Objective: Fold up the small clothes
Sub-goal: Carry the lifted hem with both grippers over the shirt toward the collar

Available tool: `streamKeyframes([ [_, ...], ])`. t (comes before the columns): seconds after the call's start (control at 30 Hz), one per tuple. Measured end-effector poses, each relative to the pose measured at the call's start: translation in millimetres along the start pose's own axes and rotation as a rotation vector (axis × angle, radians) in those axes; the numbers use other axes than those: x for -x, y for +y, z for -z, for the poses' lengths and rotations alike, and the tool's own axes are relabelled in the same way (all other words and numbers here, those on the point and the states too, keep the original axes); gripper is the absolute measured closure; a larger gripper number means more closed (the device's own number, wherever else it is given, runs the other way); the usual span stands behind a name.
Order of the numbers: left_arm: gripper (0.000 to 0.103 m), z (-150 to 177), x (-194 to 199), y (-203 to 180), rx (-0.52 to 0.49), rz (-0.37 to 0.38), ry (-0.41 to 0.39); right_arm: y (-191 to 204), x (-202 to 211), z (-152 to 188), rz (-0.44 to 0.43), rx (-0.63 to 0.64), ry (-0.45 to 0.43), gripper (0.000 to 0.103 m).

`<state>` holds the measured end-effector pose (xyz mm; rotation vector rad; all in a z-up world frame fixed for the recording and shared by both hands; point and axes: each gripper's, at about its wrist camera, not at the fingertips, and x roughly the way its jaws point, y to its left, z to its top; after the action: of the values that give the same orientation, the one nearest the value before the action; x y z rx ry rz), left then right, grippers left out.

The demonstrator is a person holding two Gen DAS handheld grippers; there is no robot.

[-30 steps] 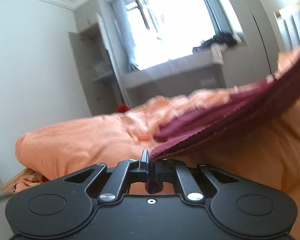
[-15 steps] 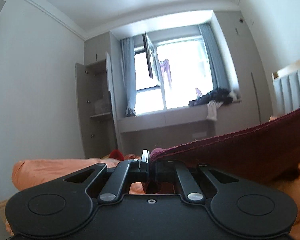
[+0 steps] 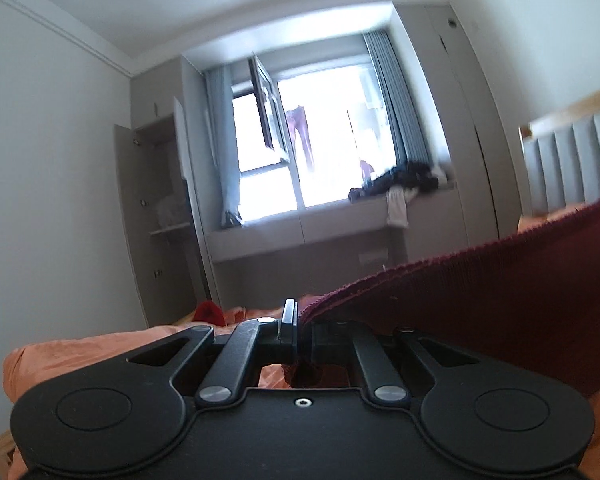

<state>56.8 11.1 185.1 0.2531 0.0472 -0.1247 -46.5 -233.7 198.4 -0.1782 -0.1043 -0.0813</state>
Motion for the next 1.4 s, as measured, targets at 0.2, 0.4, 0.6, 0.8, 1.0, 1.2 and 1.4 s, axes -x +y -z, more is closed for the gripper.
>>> streamKeyframes([
  [0.2,0.096,1.6,-105.6,6.9,0.061,0.053,0.142,3.0,-90.1,26.6,-0.001,0.013,0.138,0.098],
  [0.4,0.096,23.5,-209.3,-8.3,0.015,0.037,0.264,4.8,-166.1,66.2,0.006,-0.004,0.272,0.098],
  [0.6,0.096,55.0,-287.8,-21.0,0.036,0.047,0.381,6.9,-225.2,105.2,0.01,-0.023,0.391,0.098],
  [0.8,0.095,72.5,-334.5,-29.3,0.075,0.076,0.467,1.6,-259.1,129.9,0.034,-0.069,0.463,0.098],
  [1.0,0.093,94.6,-367.0,-37.3,0.094,0.127,0.539,-6.7,-268.6,154.5,0.063,-0.127,0.539,0.098],
  [1.2,0.086,113.9,-377.6,-30.2,0.17,0.193,0.605,-12.9,-267.2,177.3,0.065,-0.185,0.612,0.096],
  [1.4,0.034,117.1,-368.8,1.5,0.328,0.178,0.598,-13.2,-260.6,182.2,0.074,-0.215,0.627,0.074],
])
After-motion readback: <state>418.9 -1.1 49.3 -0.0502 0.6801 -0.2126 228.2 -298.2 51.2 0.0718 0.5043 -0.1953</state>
